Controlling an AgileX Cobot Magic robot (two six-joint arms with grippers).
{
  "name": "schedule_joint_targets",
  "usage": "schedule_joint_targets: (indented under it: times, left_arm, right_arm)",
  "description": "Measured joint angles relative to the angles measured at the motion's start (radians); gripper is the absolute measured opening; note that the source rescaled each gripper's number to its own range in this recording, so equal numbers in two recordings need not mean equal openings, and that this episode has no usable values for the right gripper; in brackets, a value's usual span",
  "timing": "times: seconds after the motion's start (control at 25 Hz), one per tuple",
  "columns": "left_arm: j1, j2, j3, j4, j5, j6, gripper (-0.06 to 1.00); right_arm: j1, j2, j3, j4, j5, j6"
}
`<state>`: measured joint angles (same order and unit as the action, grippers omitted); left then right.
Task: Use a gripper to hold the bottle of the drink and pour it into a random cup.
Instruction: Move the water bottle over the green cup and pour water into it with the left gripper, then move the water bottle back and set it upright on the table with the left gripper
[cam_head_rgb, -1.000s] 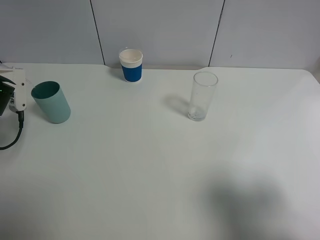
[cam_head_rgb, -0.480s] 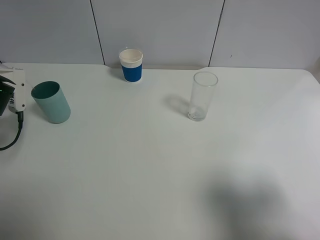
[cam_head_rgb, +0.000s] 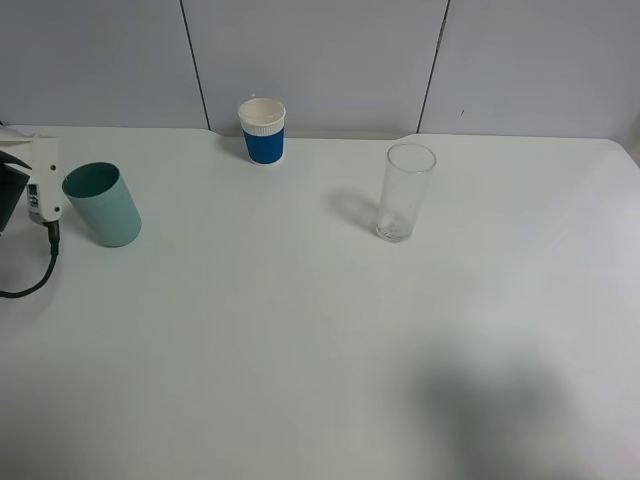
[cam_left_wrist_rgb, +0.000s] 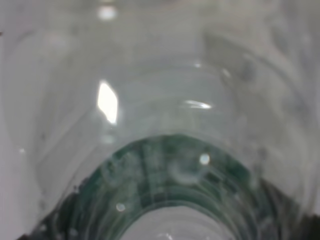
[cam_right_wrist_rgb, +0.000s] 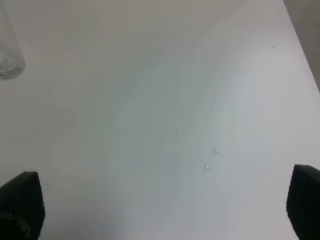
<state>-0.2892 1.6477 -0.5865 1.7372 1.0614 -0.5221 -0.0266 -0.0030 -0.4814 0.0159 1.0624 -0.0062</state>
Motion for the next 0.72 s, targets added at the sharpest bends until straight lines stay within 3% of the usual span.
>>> schedule_joint_targets:
  times: [0.24,0.36,0.72]
  left_arm:
    - [0.000,-0.026,0.000,0.000,-0.132,-0.161,0.00]
    - [0.000,-0.089,0.000,0.000,-0.260,-0.262,0.00]
    - [0.000,-0.296,0.000,-0.057,-0.562,-0.396,0.00]
  right_arm:
    - [0.000,0.000,0.000,0.000,0.000,0.000]
    - [0.000,0.000,0.000,0.000,0.000,0.000]
    - [0.000,0.000,0.000,0.000,0.000,0.000]
